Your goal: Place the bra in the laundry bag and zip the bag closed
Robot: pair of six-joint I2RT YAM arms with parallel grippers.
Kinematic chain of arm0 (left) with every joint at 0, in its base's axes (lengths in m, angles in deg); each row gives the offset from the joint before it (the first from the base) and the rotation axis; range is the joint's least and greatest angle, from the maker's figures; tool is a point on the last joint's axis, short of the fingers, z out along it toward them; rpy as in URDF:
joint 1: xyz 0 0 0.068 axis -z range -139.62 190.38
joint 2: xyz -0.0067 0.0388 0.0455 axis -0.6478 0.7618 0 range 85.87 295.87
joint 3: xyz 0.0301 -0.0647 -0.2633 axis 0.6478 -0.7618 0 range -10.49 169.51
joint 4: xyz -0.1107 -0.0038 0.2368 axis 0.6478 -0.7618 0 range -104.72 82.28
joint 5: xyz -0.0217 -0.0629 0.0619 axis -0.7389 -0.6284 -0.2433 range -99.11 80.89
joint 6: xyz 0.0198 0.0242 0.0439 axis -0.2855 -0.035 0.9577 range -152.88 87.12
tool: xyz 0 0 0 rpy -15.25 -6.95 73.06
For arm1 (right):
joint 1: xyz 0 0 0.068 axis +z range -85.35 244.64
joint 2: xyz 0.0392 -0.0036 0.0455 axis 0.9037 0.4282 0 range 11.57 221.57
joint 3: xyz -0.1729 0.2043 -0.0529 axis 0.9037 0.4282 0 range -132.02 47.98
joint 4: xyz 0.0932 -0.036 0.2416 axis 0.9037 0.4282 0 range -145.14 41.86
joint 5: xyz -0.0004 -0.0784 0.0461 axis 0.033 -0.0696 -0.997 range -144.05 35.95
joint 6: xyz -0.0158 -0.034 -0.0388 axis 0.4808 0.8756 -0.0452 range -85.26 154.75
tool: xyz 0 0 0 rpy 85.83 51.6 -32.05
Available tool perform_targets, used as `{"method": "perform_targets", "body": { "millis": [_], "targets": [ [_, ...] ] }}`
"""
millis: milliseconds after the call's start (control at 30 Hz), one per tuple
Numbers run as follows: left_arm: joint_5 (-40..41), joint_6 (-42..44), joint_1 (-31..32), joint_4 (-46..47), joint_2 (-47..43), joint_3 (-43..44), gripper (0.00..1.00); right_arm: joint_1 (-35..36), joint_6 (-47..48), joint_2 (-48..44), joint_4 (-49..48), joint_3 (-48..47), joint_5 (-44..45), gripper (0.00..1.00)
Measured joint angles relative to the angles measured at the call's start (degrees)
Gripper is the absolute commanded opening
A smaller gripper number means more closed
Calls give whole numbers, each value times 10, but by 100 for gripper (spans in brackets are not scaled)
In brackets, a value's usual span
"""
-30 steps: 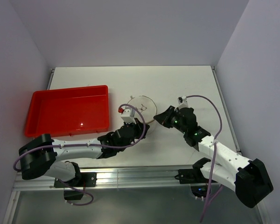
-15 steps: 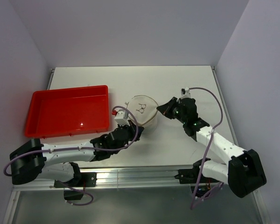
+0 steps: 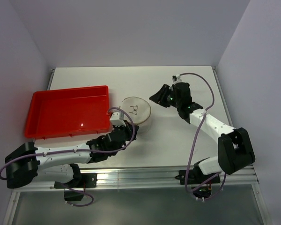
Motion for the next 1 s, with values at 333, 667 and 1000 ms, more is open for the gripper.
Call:
{"method": "perform_targets", "body": {
  "millis": [333, 667, 1000],
  "targets": [
    [-22, 32, 3, 23, 66, 49, 0, 12, -4, -211, -6, 158, 52, 69],
    [-56, 29, 4, 43, 96, 56, 0, 84, -32, -236, -8, 214, 34, 57],
    [-65, 25, 4, 41, 96, 56, 0, 89, -46, -209, -17, 201, 50, 0]
  ]
}}
